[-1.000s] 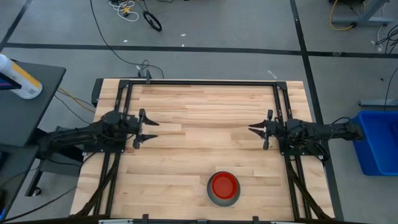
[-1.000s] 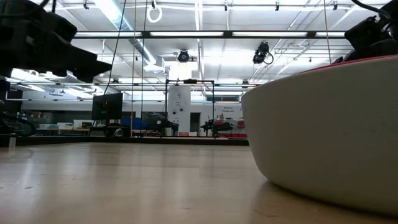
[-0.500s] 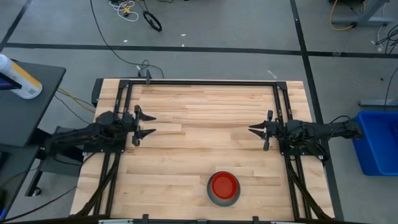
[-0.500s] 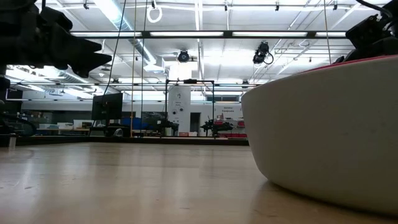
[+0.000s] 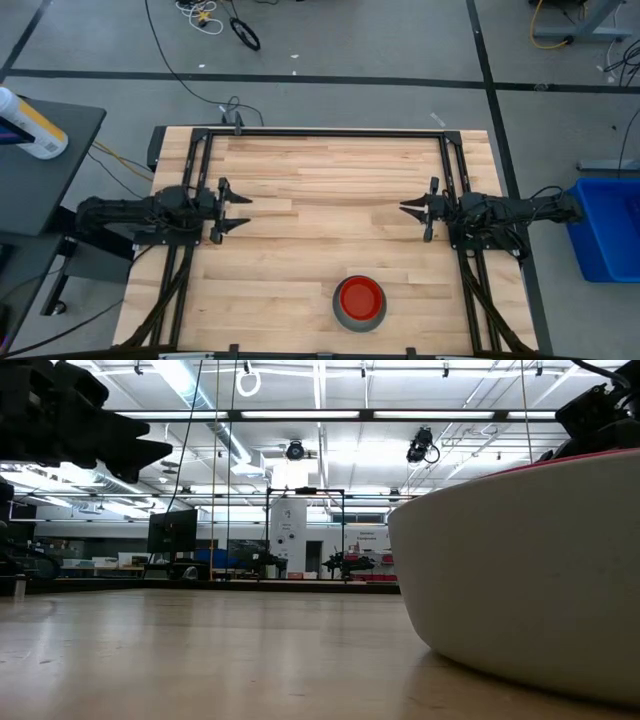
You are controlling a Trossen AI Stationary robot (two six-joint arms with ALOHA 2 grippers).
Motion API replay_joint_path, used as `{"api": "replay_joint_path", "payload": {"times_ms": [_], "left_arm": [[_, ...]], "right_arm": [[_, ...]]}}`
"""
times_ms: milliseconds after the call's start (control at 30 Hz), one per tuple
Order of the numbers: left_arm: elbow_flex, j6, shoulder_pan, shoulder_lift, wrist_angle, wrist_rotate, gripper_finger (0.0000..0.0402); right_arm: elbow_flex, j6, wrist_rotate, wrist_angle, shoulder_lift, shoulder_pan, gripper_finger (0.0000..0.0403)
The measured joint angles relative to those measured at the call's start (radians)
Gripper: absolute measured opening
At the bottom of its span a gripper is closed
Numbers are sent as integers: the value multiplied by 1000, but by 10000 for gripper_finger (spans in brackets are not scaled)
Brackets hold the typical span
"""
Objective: Nest bowls inside each other
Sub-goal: Return to Home Position
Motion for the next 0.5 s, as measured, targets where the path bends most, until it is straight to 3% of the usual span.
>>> {"api": "replay_joint_path", "payload": {"times_ms": [500], "left_arm": [[0, 13, -32, 0, -1, -28, 261]], "right_arm": [[0, -13, 18, 10, -24, 0, 65]]}}
